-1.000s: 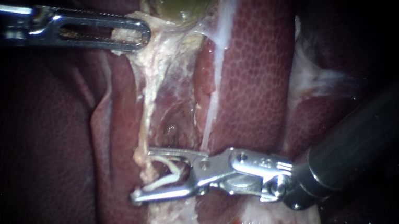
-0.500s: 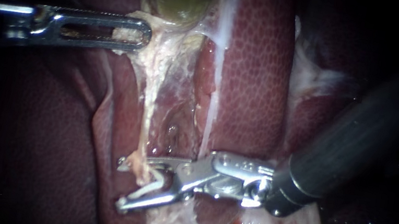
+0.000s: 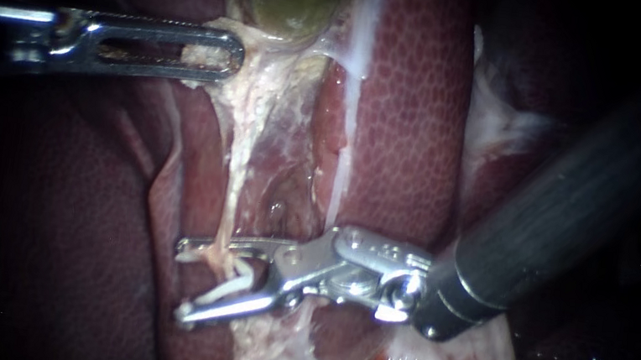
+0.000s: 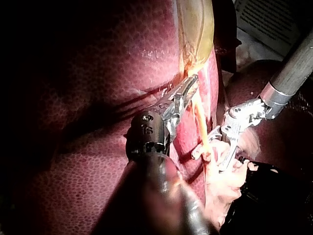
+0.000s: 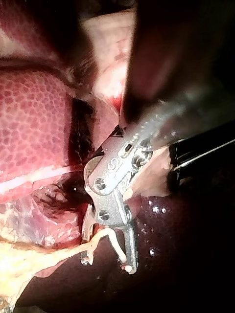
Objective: Clipping first clip left tube
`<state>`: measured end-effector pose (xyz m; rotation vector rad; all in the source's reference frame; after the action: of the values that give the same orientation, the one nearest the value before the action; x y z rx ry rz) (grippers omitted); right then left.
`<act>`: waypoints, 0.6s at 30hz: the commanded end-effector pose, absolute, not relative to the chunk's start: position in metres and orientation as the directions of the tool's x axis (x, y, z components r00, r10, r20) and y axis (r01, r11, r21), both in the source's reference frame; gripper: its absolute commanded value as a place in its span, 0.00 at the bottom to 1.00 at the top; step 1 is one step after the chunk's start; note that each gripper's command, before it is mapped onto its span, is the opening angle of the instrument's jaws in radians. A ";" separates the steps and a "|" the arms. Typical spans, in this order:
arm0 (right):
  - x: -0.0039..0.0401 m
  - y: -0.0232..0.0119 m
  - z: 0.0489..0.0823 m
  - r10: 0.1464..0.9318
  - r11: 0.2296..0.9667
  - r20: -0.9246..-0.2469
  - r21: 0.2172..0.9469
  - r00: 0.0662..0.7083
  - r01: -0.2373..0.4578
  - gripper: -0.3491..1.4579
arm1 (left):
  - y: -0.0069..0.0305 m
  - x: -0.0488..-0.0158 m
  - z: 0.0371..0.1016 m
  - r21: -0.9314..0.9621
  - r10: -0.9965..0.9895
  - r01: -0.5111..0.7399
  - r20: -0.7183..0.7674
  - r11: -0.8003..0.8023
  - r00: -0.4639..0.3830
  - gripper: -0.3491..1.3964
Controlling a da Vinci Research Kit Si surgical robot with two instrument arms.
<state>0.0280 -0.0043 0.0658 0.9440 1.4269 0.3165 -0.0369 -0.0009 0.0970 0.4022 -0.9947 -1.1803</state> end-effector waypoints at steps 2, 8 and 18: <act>0.0280 -0.0042 0.0659 0.699 0.618 -0.693 0.709 0.175 0.340 0.51 | -0.0009 -0.0369 0.0970 0.725 -0.901 0.579 0.432 0.374 0.041 0.00; 0.0278 -0.0039 0.0665 0.707 0.610 -0.685 0.717 0.176 0.338 0.38 | -0.0009 -0.0369 0.0970 0.725 -0.901 0.579 0.432 0.374 0.041 0.00; 0.0268 -0.0037 0.0670 0.700 0.585 -0.672 0.733 0.242 0.346 0.00 | -0.0009 -0.0369 0.0970 0.725 -0.901 0.579 0.432 0.374 0.041 0.00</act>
<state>0.0268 -0.0037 0.0670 0.9855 1.3612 0.3057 -0.0369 -0.0009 0.0970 0.4018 -0.9945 -1.1806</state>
